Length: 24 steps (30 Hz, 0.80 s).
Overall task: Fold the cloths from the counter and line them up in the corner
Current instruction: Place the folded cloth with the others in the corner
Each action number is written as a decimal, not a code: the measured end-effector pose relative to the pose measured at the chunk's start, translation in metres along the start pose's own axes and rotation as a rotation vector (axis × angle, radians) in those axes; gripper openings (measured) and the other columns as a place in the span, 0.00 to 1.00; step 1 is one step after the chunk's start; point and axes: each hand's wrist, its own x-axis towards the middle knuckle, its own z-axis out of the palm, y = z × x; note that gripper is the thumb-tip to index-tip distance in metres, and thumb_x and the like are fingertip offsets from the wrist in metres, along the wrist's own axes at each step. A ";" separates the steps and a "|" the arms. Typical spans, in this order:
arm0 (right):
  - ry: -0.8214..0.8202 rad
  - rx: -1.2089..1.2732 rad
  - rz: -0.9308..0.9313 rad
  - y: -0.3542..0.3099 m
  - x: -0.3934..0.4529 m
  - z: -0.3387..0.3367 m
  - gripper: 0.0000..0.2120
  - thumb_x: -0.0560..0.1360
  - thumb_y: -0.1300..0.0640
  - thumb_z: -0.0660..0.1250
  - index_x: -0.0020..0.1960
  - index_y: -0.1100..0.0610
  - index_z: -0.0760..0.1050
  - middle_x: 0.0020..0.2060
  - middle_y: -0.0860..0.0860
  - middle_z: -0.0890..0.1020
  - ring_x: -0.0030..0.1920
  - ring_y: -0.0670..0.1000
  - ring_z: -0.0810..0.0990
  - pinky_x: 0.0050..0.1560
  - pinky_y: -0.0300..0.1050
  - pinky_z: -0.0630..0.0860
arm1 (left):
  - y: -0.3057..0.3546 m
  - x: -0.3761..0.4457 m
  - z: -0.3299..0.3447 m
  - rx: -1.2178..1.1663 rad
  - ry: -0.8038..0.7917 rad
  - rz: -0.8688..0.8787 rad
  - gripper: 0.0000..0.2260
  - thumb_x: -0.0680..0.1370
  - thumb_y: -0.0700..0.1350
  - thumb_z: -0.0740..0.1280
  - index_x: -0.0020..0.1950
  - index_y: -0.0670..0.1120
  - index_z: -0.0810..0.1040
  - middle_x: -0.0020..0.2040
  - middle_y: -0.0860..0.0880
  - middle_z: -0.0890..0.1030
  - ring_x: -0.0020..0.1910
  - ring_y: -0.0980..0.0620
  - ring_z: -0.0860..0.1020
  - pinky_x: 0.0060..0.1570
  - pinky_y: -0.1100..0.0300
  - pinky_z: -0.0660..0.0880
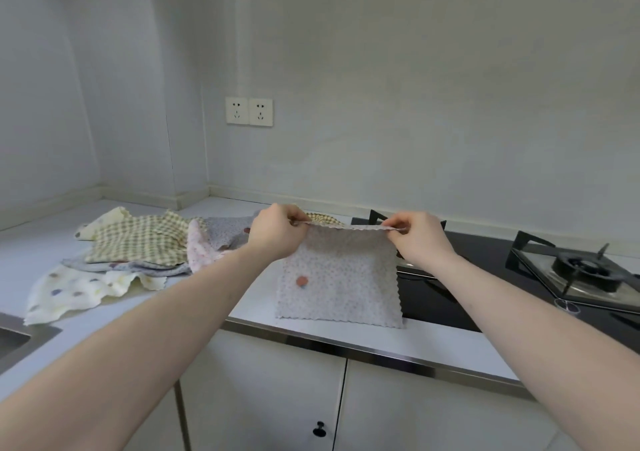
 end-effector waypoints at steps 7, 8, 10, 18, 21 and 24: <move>-0.135 -0.155 -0.055 0.020 -0.028 -0.002 0.10 0.77 0.56 0.68 0.46 0.42 0.84 0.45 0.38 0.85 0.49 0.42 0.82 0.52 0.44 0.79 | -0.012 -0.024 0.007 0.106 -0.092 0.089 0.06 0.80 0.52 0.70 0.54 0.56 0.87 0.59 0.55 0.85 0.61 0.52 0.81 0.58 0.58 0.78; -0.158 -0.173 -0.058 0.022 -0.035 -0.001 0.10 0.77 0.55 0.67 0.46 0.43 0.85 0.45 0.39 0.84 0.49 0.42 0.81 0.52 0.44 0.78 | -0.016 -0.029 0.009 0.124 -0.101 0.111 0.07 0.80 0.52 0.70 0.54 0.55 0.87 0.60 0.56 0.85 0.61 0.53 0.81 0.59 0.57 0.78; -0.200 -0.196 -0.067 0.026 -0.047 0.001 0.10 0.78 0.56 0.68 0.47 0.43 0.85 0.44 0.40 0.84 0.46 0.43 0.81 0.47 0.42 0.77 | -0.024 -0.040 0.014 0.146 -0.132 0.146 0.07 0.80 0.52 0.71 0.54 0.55 0.87 0.61 0.57 0.85 0.61 0.54 0.81 0.59 0.59 0.77; -0.314 -0.210 -0.088 0.046 -0.083 0.017 0.08 0.76 0.53 0.69 0.51 0.44 0.85 0.49 0.39 0.84 0.42 0.38 0.79 0.45 0.37 0.77 | -0.047 -0.076 0.029 0.168 -0.230 0.154 0.07 0.77 0.49 0.71 0.52 0.54 0.87 0.62 0.55 0.84 0.63 0.54 0.80 0.64 0.61 0.73; -0.344 -0.225 -0.089 0.053 -0.088 0.021 0.06 0.74 0.47 0.71 0.49 0.43 0.85 0.52 0.38 0.83 0.53 0.39 0.80 0.56 0.43 0.79 | -0.051 -0.082 0.031 0.228 -0.266 0.132 0.10 0.77 0.52 0.70 0.54 0.55 0.87 0.58 0.56 0.85 0.60 0.53 0.81 0.59 0.61 0.75; -0.366 -0.253 -0.113 0.059 -0.091 0.023 0.09 0.71 0.41 0.72 0.48 0.42 0.85 0.50 0.35 0.83 0.55 0.38 0.78 0.60 0.45 0.78 | -0.057 -0.084 0.029 0.335 -0.316 0.133 0.17 0.75 0.60 0.65 0.57 0.57 0.86 0.56 0.57 0.84 0.58 0.51 0.79 0.60 0.59 0.76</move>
